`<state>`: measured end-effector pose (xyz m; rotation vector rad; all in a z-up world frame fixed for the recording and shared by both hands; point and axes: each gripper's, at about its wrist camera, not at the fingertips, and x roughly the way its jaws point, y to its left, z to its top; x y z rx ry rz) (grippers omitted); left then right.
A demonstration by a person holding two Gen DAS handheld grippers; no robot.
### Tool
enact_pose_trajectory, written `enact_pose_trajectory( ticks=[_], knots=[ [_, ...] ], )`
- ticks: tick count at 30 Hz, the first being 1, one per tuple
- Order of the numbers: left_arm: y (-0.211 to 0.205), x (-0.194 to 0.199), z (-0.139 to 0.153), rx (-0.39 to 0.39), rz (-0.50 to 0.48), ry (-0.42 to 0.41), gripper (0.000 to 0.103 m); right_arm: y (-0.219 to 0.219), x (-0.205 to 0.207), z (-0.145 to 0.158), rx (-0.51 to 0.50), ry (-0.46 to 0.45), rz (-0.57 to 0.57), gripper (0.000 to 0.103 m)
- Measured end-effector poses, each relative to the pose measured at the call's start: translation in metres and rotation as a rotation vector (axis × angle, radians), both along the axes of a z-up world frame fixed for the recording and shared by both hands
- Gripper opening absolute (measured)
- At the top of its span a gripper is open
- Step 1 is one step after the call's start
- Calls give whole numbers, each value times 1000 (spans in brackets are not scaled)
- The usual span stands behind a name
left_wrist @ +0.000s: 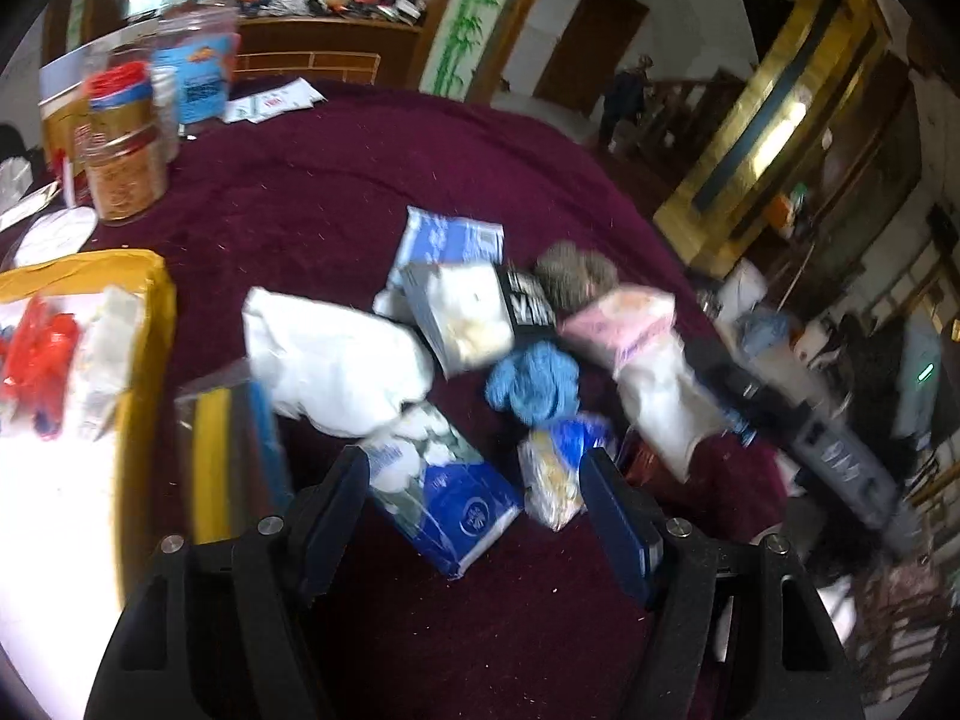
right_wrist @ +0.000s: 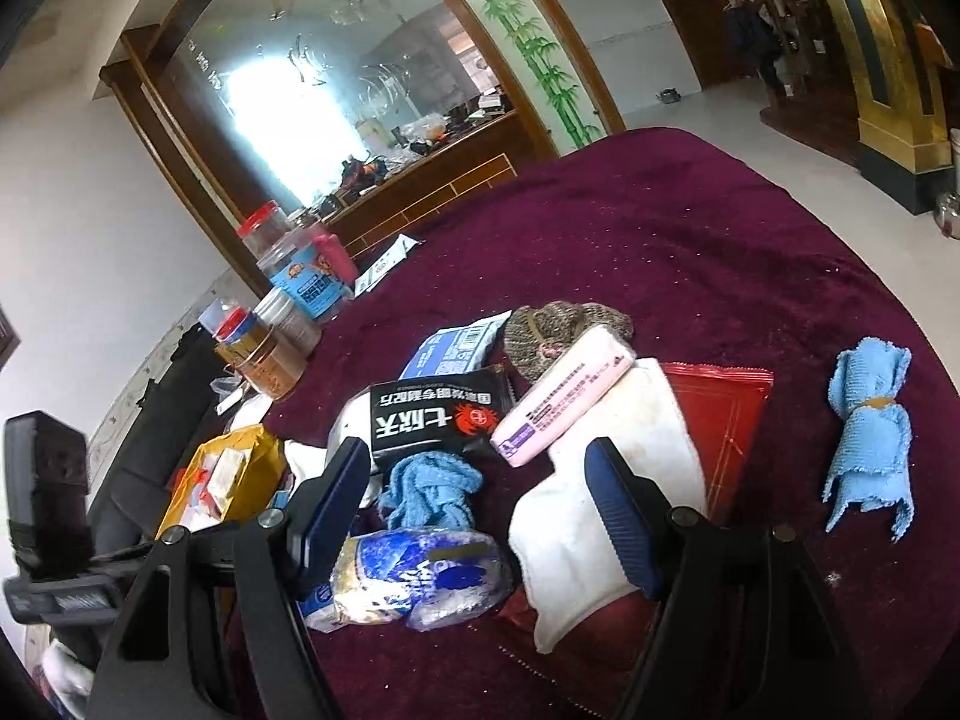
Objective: Organize soft objects
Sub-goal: 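Grasp the blue wrapped roll with the left gripper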
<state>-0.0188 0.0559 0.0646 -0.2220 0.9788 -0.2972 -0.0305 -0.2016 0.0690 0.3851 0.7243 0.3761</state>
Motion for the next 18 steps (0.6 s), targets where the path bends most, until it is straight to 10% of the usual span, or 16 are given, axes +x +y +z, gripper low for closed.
enact_pose_trajectory(
  ticks=[10, 15, 18],
  knots=[
    [-20, 10, -39, 189, 60, 24, 78, 12, -5, 5, -30, -29, 25, 73],
    [-18, 17, -45, 137, 52, 31, 77, 12, -3, 2, -34, -14, 18, 73],
    [-19, 13, -41, 94, -23, 4, 38, 10, -1, 0, -35, -3, 15, 73]
  ],
)
